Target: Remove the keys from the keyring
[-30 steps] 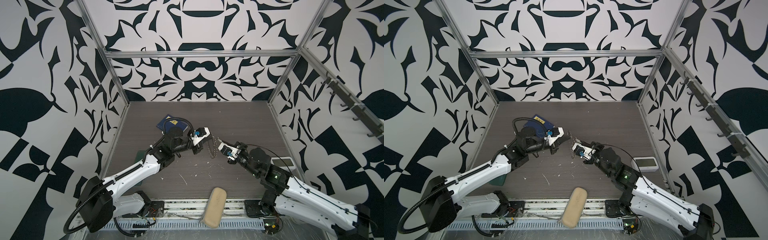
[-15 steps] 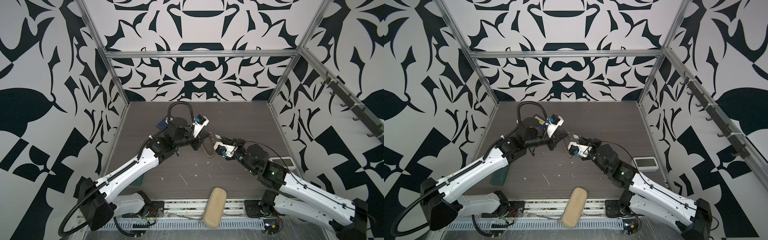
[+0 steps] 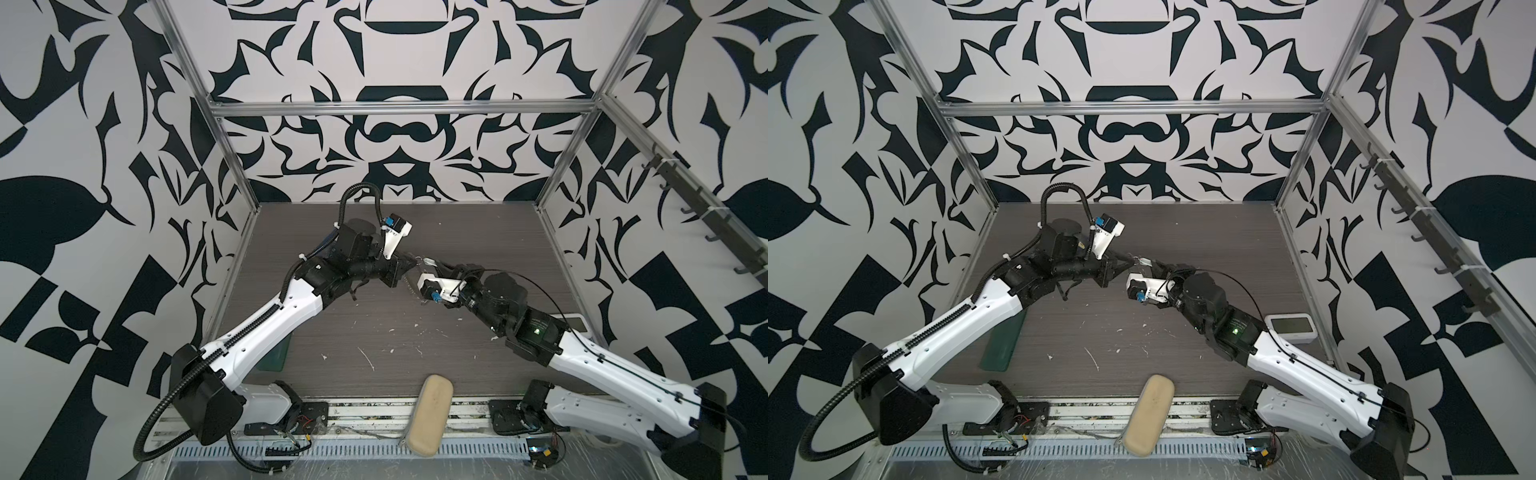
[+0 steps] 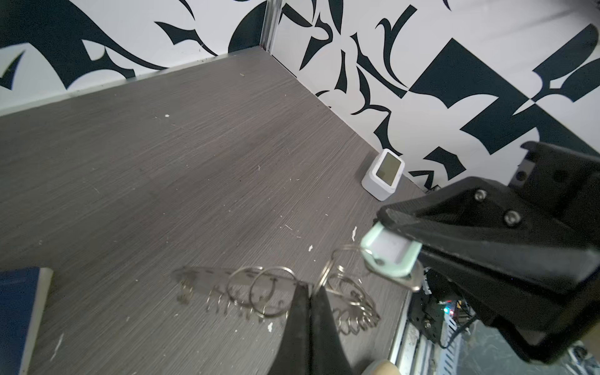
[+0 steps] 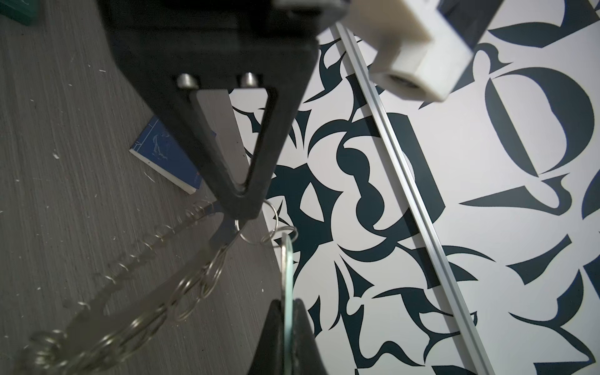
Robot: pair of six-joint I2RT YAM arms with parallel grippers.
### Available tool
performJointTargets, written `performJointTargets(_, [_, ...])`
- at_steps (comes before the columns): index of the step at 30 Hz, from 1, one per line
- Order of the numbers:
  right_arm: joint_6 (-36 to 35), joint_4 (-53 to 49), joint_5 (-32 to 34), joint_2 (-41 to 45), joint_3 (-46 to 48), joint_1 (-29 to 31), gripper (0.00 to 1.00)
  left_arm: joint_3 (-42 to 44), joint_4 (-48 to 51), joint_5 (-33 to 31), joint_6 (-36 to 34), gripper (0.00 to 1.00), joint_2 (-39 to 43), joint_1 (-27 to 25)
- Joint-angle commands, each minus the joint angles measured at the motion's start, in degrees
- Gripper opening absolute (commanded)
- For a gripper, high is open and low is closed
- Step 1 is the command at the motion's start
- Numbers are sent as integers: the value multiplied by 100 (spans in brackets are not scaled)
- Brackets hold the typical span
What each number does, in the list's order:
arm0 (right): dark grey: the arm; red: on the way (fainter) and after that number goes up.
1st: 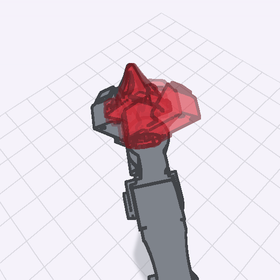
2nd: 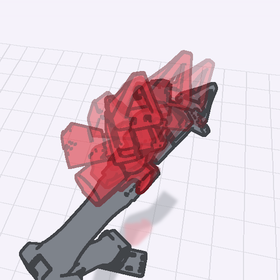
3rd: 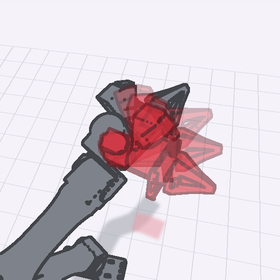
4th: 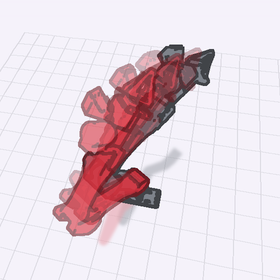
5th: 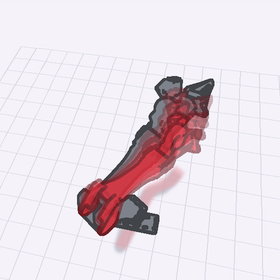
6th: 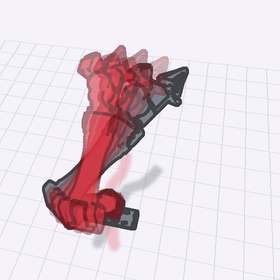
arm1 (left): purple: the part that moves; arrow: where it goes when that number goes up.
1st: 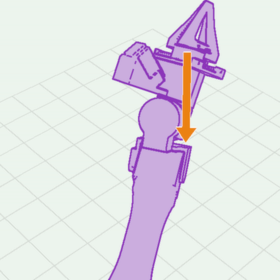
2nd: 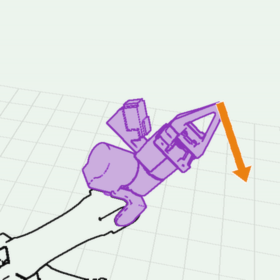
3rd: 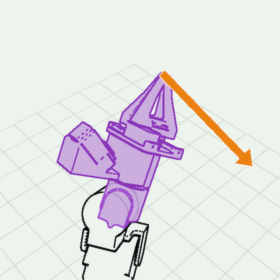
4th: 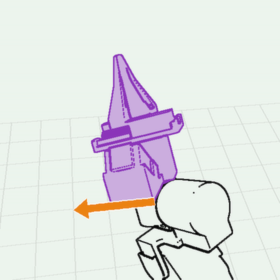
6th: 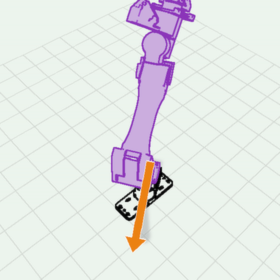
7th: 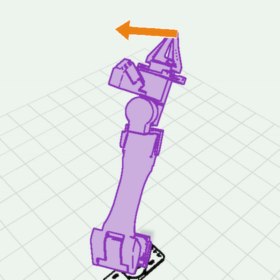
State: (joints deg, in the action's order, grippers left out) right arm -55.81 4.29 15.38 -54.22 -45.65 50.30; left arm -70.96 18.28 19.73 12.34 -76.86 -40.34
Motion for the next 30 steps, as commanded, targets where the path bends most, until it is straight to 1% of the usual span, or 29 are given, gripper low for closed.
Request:
performJointTargets(1, [6, 804, -260, 254, -550, -12, 0, -18, 544, -256, 427, 0, -159, 219])
performJointTargets(5, [0, 728, -371, 190, -692, -39, 0, 60, 524, -246, 588, 0, -153, 232])
performJointTargets(6, [0, 689, -594, 159, -753, -47, 0, 49, 535, -212, 631, 0, -163, 243])
performJointTargets(9, [-8, 548, -739, 48, -926, -62, 0, -9, 569, -81, 697, 0, -182, 246])
performJointTargets(14, [-27, 361, -997, -144, -1202, -87, 0, -94, 703, 140, 731, 0, -163, 246])
performJointTargets(22, [53, 205, -1284, -352, -1425, -83, 0, -76, 656, 217, 631, 0, -51, 250])
performJointTargets(26, [121, 178, -1435, -353, -1456, -89, 0, -65, 545, 387, 570, 0, 4, 269])
performJointTargets(29, [190, 198, -1676, -318, -1469, -83, 0, -141, 562, 789, 822, 0, -108, 474])
performJointTargets(30, [222, 224, -1735, -318, -1478, -89, 0, -161, 562, 821, 836, 0, -136, 491])
